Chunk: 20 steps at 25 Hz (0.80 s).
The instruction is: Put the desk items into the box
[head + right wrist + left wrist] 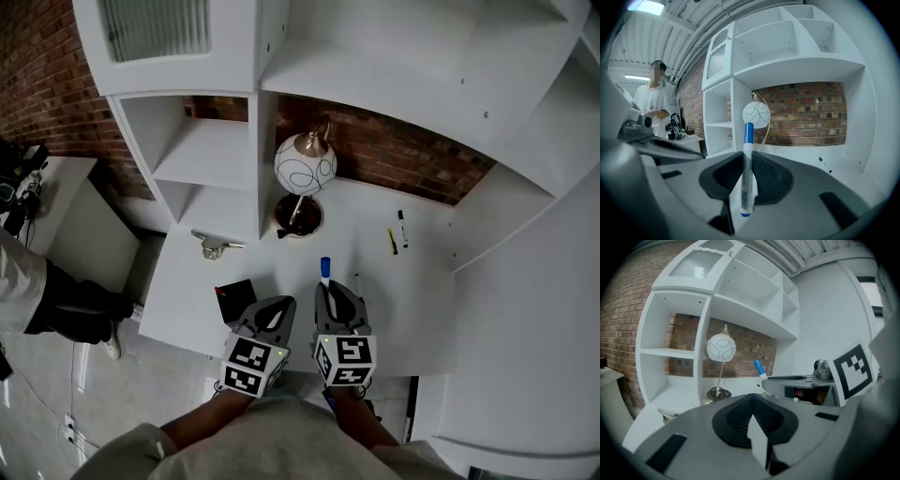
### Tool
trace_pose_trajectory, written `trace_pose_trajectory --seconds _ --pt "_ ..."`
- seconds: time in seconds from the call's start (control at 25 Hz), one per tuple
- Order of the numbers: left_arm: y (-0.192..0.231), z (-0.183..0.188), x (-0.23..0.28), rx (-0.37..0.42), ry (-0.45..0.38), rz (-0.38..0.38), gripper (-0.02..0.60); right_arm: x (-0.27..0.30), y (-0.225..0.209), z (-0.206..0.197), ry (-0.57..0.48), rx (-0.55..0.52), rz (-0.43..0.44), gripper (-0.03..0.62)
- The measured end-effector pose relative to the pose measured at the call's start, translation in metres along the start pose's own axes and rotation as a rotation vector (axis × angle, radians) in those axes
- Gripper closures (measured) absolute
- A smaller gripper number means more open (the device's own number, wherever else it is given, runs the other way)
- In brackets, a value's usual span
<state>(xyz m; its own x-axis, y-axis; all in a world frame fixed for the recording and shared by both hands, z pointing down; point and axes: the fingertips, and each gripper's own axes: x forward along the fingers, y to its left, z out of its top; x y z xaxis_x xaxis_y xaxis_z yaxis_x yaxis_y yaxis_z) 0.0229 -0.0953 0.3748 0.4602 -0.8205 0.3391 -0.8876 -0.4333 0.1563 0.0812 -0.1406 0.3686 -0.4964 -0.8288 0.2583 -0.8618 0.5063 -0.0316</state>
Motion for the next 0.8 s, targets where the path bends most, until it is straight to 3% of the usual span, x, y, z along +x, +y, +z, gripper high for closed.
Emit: trace_pose_trajectory --seconds 0.8 --pt "0.078 -0.015 -0.077 -0.057 -0.039 0.180 0.575 0.025 0.108 0.012 -0.064 -0.026 0.189 0.520"
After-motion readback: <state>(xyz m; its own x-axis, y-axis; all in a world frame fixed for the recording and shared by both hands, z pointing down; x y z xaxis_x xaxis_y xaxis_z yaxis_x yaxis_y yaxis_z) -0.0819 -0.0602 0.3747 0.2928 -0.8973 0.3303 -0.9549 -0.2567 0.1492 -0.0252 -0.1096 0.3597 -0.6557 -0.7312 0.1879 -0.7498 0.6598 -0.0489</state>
